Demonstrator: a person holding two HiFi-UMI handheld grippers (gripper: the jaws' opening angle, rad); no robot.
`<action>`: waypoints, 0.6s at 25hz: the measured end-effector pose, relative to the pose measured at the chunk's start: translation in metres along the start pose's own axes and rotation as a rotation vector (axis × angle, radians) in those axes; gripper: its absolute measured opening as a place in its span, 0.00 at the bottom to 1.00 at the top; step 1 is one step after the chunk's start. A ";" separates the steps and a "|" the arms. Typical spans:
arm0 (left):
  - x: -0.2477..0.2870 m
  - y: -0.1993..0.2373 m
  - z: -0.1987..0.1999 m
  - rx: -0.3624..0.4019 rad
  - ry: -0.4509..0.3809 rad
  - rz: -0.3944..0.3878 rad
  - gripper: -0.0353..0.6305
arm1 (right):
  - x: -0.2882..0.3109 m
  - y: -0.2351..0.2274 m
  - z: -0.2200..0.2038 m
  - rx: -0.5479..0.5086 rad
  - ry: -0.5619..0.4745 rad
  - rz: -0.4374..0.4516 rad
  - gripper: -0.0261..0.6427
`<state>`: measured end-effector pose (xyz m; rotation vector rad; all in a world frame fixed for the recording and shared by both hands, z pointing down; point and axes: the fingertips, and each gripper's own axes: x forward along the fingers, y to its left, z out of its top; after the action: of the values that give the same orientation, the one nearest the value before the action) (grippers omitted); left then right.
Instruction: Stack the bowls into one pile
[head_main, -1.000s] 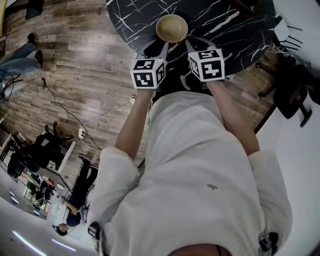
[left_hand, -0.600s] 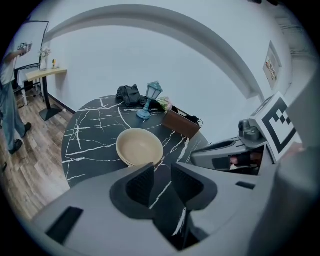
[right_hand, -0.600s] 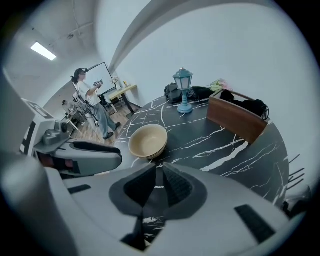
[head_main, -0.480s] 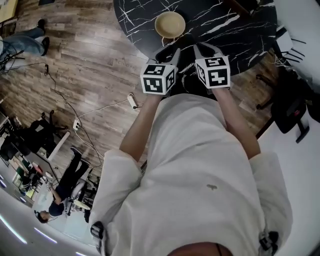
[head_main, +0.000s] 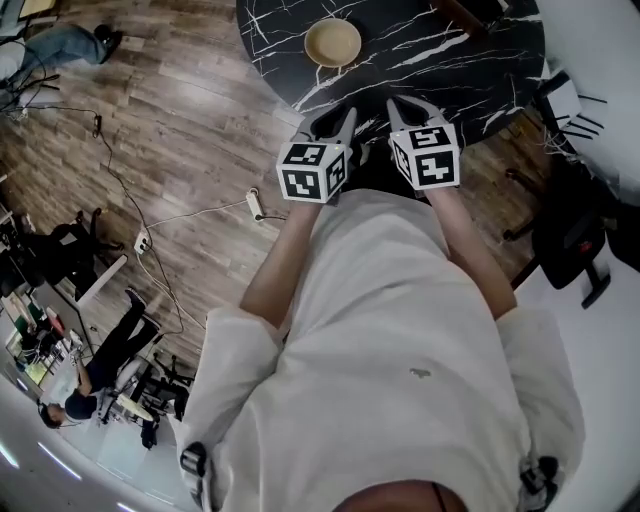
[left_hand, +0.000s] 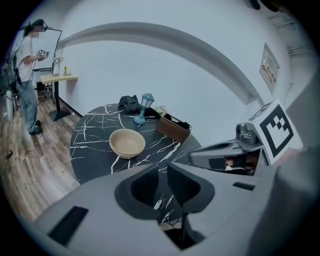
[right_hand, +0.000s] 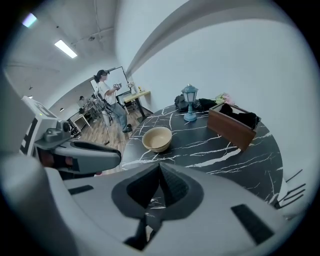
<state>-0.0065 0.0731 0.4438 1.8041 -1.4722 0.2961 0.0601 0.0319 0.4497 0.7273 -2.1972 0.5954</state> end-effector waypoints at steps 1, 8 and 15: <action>-0.002 -0.003 0.000 0.003 -0.009 0.002 0.14 | -0.004 0.000 0.000 -0.007 -0.008 0.002 0.05; -0.025 -0.018 0.014 0.023 -0.102 0.014 0.11 | -0.033 0.016 0.010 -0.064 -0.096 0.031 0.05; -0.053 -0.037 0.018 0.069 -0.176 0.013 0.09 | -0.067 0.035 0.020 -0.101 -0.179 0.060 0.04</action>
<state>0.0060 0.1001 0.3838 1.9164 -1.6130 0.2014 0.0661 0.0669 0.3798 0.6866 -2.4021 0.4608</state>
